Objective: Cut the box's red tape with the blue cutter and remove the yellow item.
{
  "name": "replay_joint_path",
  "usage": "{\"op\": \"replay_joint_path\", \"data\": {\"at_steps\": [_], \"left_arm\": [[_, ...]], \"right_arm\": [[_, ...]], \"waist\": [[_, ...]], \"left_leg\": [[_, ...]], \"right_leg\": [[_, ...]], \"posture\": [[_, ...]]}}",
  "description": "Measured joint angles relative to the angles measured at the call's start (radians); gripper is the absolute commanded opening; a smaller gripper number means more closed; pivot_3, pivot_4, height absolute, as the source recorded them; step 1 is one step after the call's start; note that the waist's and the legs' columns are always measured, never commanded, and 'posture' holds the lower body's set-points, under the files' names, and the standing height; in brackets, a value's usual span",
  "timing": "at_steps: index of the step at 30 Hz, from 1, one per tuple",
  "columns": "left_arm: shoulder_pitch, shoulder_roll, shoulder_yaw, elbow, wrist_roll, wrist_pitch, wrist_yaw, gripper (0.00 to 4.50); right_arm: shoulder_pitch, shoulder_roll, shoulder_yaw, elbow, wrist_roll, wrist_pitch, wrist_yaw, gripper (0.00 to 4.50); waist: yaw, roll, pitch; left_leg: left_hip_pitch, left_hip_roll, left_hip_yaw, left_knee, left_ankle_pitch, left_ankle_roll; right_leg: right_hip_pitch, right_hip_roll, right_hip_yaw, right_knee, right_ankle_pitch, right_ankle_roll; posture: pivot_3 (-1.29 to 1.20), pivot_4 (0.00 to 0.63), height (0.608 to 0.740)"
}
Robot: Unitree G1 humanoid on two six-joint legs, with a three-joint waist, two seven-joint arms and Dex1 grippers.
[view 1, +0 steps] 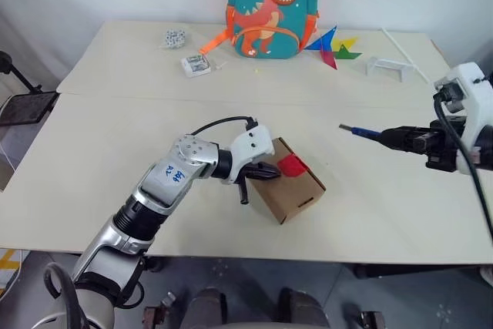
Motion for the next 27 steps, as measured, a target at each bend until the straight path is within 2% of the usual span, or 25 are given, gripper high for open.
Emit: {"op": "replay_joint_path", "data": {"at_steps": [3,6,10,14,21,25,27], "left_arm": [[0.001,0.003,0.006,0.003,0.000,-0.008,-0.001,0.00],[0.002,0.009,0.012,0.008,0.001,-0.019,-0.001,0.00],[0.006,0.008,0.019,0.010,0.001,-0.028,0.002,0.00],[0.012,0.008,0.027,0.008,0.002,-0.030,0.008,0.00],[0.040,0.014,0.064,-0.003,0.002,-0.030,0.023,0.00],[0.051,0.027,0.094,-0.007,-0.017,-0.017,0.017,0.00],[0.078,0.045,0.141,-0.023,-0.062,-0.013,-0.010,0.00]], "right_arm": [[0.111,0.092,0.056,0.019,-0.362,-0.193,0.108,0.09],[0.134,0.202,0.129,0.130,-0.649,-0.372,0.184,0.09],[0.139,0.333,0.183,0.342,-0.894,-0.599,0.310,0.09],[0.131,0.420,0.161,0.473,-0.990,-0.722,0.392,0.09],[0.171,0.481,0.030,0.565,-1.001,-0.764,0.517,2.31],[0.196,0.483,-0.097,0.546,-0.937,-0.774,0.633,3.63],[0.240,0.469,-0.163,0.493,-0.865,-0.727,0.723,3.63]], "waist": [[-0.002,0.003,0.000],[-0.008,0.003,0.000],[-0.010,0.004,0.001],[-0.013,0.006,0.000],[-0.008,0.007,0.001],[-0.012,0.008,0.001],[-0.012,0.009,0.002]], "left_leg": [[0.000,0.000,0.002,0.000,0.000,0.000],[0.001,0.000,0.003,0.001,0.000,0.000],[0.001,0.000,0.003,0.000,0.001,0.000],[0.002,0.000,0.003,0.000,0.001,0.000],[0.002,0.000,0.003,0.000,0.001,0.000],[0.003,0.000,0.003,0.000,0.001,0.000],[0.003,0.000,0.003,-0.002,0.001,0.000]], "right_leg": [[-0.001,0.000,0.001,0.000,0.000,0.000],[-0.001,0.000,0.002,0.001,0.000,0.000],[-0.001,0.000,0.003,0.001,0.000,0.001],[0.000,0.000,0.003,0.001,0.000,0.001],[0.000,0.000,0.003,0.001,0.000,0.001],[0.000,0.000,0.003,0.001,0.000,0.001],[0.000,0.000,0.003,0.001,0.000,0.001]], "posture": [[0.00,0.150,0.740],[0.00,0.150,0.740],[0.00,0.150,0.740],[0.00,0.150,0.740],[0.00,0.150,0.740],[0.00,0.150,0.740],[0.00,0.150,0.740]]}}
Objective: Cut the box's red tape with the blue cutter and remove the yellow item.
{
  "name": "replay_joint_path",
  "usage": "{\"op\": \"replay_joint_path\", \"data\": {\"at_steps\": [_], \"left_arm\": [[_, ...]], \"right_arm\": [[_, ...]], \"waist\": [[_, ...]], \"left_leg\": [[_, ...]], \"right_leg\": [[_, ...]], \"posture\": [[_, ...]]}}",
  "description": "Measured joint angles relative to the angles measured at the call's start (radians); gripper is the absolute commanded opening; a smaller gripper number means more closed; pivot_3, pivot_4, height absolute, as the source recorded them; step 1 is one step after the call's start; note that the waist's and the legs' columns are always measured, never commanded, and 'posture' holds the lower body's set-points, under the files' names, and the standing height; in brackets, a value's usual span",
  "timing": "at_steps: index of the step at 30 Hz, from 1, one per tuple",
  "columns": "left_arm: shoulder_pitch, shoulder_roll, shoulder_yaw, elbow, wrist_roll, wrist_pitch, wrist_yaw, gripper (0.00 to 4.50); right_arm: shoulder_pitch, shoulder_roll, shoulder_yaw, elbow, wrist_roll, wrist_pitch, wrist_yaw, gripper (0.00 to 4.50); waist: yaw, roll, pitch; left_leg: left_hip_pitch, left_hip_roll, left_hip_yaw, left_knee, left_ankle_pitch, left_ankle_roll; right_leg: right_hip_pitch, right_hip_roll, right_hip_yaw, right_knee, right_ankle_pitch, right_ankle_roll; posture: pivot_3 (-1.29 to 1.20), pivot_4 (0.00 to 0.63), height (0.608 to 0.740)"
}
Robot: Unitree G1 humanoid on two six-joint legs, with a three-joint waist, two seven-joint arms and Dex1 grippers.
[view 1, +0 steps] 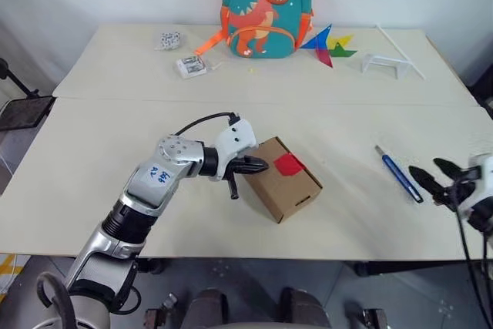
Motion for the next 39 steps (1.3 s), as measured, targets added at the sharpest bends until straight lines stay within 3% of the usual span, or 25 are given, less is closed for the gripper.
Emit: {"op": "replay_joint_path", "data": {"at_steps": [3,6,10,13,17,22,29,39], "left_arm": [[0.040,0.066,0.100,-0.030,-0.069,-0.004,-0.058,0.00],[0.118,0.154,0.218,-0.075,-0.164,-0.002,-0.128,0.00],[0.209,0.251,0.318,-0.106,-0.233,0.034,-0.168,0.00],[0.346,0.325,0.328,-0.128,-0.232,0.044,-0.184,0.00],[0.423,0.256,0.249,-0.138,-0.186,0.004,-0.119,0.00],[0.390,0.048,0.188,-0.141,-0.138,-0.032,0.062,0.00],[0.350,-0.033,0.141,-0.121,-0.081,-0.030,0.184,0.00],[0.311,-0.034,0.118,-0.050,-0.047,-0.026,0.193,0.00]], "right_arm": [[0.026,-0.017,-0.056,-0.069,0.064,0.077,0.086,3.63],[-0.004,-0.009,-0.021,-0.181,0.090,0.128,0.114,3.46],[-0.091,0.045,0.104,-0.240,0.024,0.113,0.117,2.41],[-0.141,0.091,0.260,-0.224,-0.132,0.017,0.141,1.27],[-0.194,0.151,0.386,-0.155,-0.274,-0.114,0.175,0.05],[-0.239,0.207,0.446,-0.132,-0.313,-0.121,0.191,0.05],[-0.217,0.214,0.480,-0.203,-0.298,-0.014,0.220,0.05],[-0.135,0.193,0.502,-0.424,-0.247,0.167,0.211,0.05]], "waist": [[-0.011,0.000,0.000],[-0.029,0.000,0.000],[-0.030,0.000,0.000],[-0.025,0.001,0.001],[-0.009,0.001,0.001],[-0.015,0.001,0.001],[-0.021,0.001,0.001],[-0.020,0.001,0.001]], "left_leg": [[0.001,0.000,0.001,-0.001,0.000,0.000],[0.003,0.001,0.002,-0.002,0.000,0.000],[0.004,0.000,0.002,-0.002,0.000,-0.001],[0.004,0.000,0.002,-0.004,0.000,-0.001],[0.001,-0.001,0.001,-0.002,0.000,-0.001],[0.002,-0.001,0.001,-0.001,0.001,-0.001],[0.003,0.000,0.001,-0.003,0.001,-0.002],[0.003,0.000,0.002,-0.003,0.001,-0.002]], "right_leg": [[0.000,0.000,0.001,0.000,0.000,0.000],[0.000,0.000,0.002,0.001,0.000,0.000],[0.000,0.000,0.003,0.001,0.000,0.000],[-0.001,0.000,0.003,0.001,0.000,0.000],[-0.001,0.000,0.003,0.000,0.000,0.000],[-0.001,0.000,0.003,0.002,0.000,0.000],[-0.001,0.000,0.003,0.003,0.000,0.000],[-0.001,0.000,0.003,0.003,0.000,0.000]], "posture": [[0.00,0.150,0.740],[0.00,0.150,0.740],[0.00,0.150,0.740],[0.00,0.150,0.740],[0.00,0.150,0.740],[0.00,0.150,0.740],[0.00,0.150,0.740],[0.00,0.150,0.740]]}}
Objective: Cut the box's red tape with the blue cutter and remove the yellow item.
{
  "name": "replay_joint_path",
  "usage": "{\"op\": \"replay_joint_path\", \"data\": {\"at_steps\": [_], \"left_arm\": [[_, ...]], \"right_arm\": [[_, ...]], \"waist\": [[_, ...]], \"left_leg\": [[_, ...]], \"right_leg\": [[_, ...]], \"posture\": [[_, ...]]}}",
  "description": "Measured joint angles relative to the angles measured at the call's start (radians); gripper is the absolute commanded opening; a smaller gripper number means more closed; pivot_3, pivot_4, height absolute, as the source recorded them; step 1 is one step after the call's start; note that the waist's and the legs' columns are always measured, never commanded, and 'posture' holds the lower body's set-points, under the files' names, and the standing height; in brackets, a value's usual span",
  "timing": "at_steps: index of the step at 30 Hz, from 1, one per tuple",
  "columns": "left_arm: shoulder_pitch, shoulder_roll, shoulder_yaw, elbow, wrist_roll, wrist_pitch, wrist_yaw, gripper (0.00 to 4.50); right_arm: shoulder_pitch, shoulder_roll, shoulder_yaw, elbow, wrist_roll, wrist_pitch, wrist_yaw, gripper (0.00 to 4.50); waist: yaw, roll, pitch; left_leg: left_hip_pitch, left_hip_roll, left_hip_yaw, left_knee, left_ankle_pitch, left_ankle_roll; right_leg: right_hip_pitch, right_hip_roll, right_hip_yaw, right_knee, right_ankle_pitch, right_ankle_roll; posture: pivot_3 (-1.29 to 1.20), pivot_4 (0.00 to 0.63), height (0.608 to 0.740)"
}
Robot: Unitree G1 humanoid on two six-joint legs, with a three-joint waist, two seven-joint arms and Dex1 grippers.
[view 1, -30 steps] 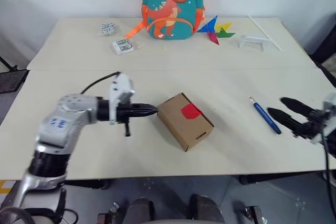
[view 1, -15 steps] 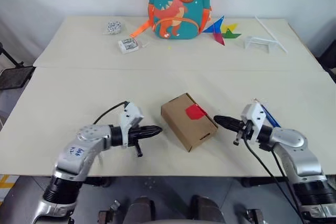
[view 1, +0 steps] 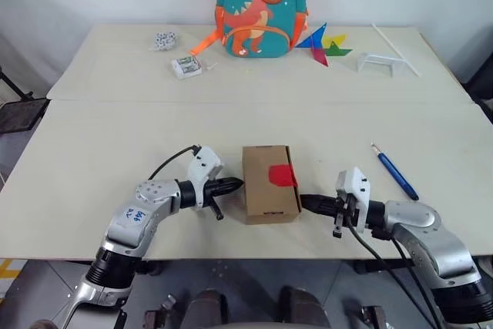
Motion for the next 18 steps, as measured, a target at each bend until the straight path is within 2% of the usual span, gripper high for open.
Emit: {"op": "replay_joint_path", "data": {"at_steps": [9,11,14,18], "left_arm": [[0.000,0.040,-0.004,0.001,0.000,0.000,-0.045,0.00],[-0.001,0.080,-0.002,0.003,-0.002,-0.001,-0.079,0.00],[-0.005,0.214,0.031,0.012,-0.020,-0.024,-0.199,0.00],[-0.056,0.340,0.070,0.027,-0.078,-0.061,-0.389,0.00]], "right_arm": [[0.035,-0.005,-0.007,-0.016,-0.010,0.030,-0.028,0.05],[0.044,-0.014,-0.033,-0.040,0.009,0.061,-0.038,0.05],[0.059,-0.090,-0.146,-0.081,0.101,0.192,-0.051,0.05],[-0.007,-0.166,-0.280,-0.119,0.315,0.503,-0.125,1.28]], "waist": [[0.000,0.000,0.000],[0.000,0.000,0.000],[0.000,0.000,0.000],[0.001,0.000,0.000]], "left_leg": [[0.000,0.000,0.000,0.000,0.000,0.000],[0.000,0.000,0.000,0.000,0.000,0.000],[0.000,0.000,0.000,0.000,0.000,0.000],[0.000,0.000,0.000,0.000,0.000,0.000]], "right_leg": [[0.000,0.000,0.000,0.000,0.000,0.000],[0.000,0.000,0.000,0.000,0.000,0.000],[0.000,0.000,0.000,0.000,0.000,0.000],[0.000,0.000,0.000,0.000,0.000,0.000]], "posture": [[0.00,0.150,0.740],[0.00,0.150,0.740],[0.00,0.150,0.740],[0.00,0.150,0.740]]}}
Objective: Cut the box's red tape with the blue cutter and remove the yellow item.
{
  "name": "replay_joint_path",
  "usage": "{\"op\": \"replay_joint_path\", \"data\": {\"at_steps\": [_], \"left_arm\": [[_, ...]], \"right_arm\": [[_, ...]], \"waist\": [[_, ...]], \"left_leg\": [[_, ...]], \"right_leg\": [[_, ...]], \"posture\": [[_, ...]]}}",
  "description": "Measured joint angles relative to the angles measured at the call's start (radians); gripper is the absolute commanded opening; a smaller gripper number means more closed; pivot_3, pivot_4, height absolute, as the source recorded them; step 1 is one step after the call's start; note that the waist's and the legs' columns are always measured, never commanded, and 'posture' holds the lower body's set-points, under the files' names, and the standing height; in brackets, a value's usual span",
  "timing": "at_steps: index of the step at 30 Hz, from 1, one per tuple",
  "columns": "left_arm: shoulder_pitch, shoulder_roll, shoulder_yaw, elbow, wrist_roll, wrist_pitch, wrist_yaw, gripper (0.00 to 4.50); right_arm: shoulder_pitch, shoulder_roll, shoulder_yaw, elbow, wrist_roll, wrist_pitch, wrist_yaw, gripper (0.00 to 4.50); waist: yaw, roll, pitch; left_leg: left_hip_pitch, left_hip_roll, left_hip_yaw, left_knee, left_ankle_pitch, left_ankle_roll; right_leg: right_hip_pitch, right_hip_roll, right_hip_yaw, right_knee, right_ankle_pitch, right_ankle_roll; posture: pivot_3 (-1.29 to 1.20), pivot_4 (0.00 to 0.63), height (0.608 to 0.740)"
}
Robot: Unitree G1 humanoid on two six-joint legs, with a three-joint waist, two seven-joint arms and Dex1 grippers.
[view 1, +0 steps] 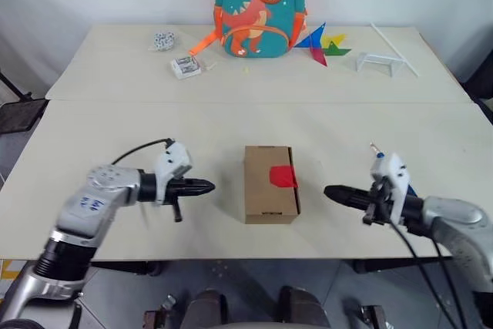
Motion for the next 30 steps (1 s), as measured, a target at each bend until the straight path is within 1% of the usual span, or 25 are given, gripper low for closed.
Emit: {"op": "replay_joint_path", "data": {"at_steps": [2,4,5,6,8,9,11,15,18,23,30], "left_arm": [[-0.061,-0.001,0.006,0.003,-0.027,-0.008,-0.048,0.00],[-0.108,-0.022,0.008,0.004,-0.039,-0.021,-0.060,0.00],[-0.131,-0.044,0.007,0.005,-0.040,-0.028,-0.059,0.00],[-0.154,-0.076,0.000,0.011,-0.038,-0.035,-0.051,0.00],[-0.192,-0.136,-0.042,0.013,-0.031,-0.047,-0.034,0.00],[-0.202,-0.155,-0.062,0.014,-0.027,-0.052,-0.027,0.00],[-0.219,-0.184,-0.089,0.027,-0.006,-0.057,-0.013,0.00],[-0.243,-0.234,-0.146,0.092,0.067,-0.083,0.033,0.00],[-0.243,-0.240,-0.192,0.103,0.125,-0.102,0.051,0.00],[-0.243,-0.242,-0.198,0.106,0.140,-0.104,0.055,0.00],[-0.235,-0.245,-0.201,0.087,0.146,-0.102,0.061,0.00]], "right_arm": [[-0.091,-0.020,-0.040,-0.005,0.126,0.200,-0.082,1.97],[-0.170,-0.009,-0.070,-0.004,0.214,0.332,-0.164,2.61],[-0.208,0.000,-0.078,0.000,0.247,0.403,-0.208,3.03],[-0.251,0.014,-0.077,0.012,0.266,0.490,-0.255,3.32],[-0.327,0.063,-0.073,0.037,0.286,0.635,-0.335,4.04],[-0.354,0.090,-0.075,0.054,0.299,0.682,-0.372,4.33],[-0.392,0.128,-0.072,0.094,0.334,0.722,-0.443,4.33],[-0.466,0.139,-0.015,0.178,0.404,0.732,-0.577,4.33],[-0.502,0.165,0.025,0.219,0.449,0.732,-0.654,4.33],[-0.506,0.174,0.046,0.255,0.502,0.732,-0.734,4.33],[-0.516,0.182,0.052,0.274,0.520,0.732,-0.780,4.33]], "waist": [[0.002,0.000,0.000],[0.001,0.000,0.000],[0.000,0.000,0.000],[0.000,0.000,0.000],[0.000,0.000,0.000],[-0.001,0.000,0.000],[-0.002,0.000,0.000],[-0.004,0.000,0.000],[-0.006,0.000,0.000],[-0.001,0.000,0.000],[-0.004,0.000,0.000]], "left_leg": [[0.000,0.000,-0.001,0.001,0.000,0.000],[-0.001,0.000,-0.001,0.001,0.000,0.000],[0.000,0.000,-0.001,0.000,0.000,0.000],[-0.001,0.000,-0.001,0.000,0.000,0.000],[-0.001,0.000,-0.001,0.000,0.000,0.000],[-0.001,0.000,-0.001,0.000,0.000,0.000],[-0.001,0.000,-0.001,-0.001,0.000,0.000],[-0.001,0.000,0.000,-0.001,0.000,0.000],[-0.002,0.000,0.000,-0.002,0.000,0.000],[-0.002,0.000,0.000,-0.001,0.000,0.000],[-0.002,0.000,0.000,-0.001,0.000,0.000]], "right_leg": [[0.000,0.000,0.000,0.000,0.000,0.000],[0.000,0.000,0.000,0.000,0.000,0.000],[0.000,0.000,0.000,0.001,0.000,0.000],[0.000,0.000,-0.001,0.001,0.000,0.000],[0.000,0.000,-0.001,0.001,0.000,0.000],[-0.001,0.000,-0.001,0.001,0.000,0.000],[-0.002,0.000,-0.001,0.001,0.000,0.000],[-0.002,0.000,-0.001,0.001,0.000,0.000],[-0.003,0.000,-0.001,0.001,0.000,0.000],[-0.003,0.000,-0.001,0.002,0.000,0.001],[-0.003,0.000,-0.001,0.002,0.000,0.001]], "posture": [[0.00,0.150,0.740],[0.00,0.150,0.740],[0.00,0.150,0.740],[0.00,0.150,0.740],[0.00,0.150,0.740],[0.00,0.150,0.740],[0.00,0.150,0.740],[0.00,0.150,0.740],[0.00,0.150,0.740],[0.00,0.150,0.740],[0.00,0.150,0.740]]}}
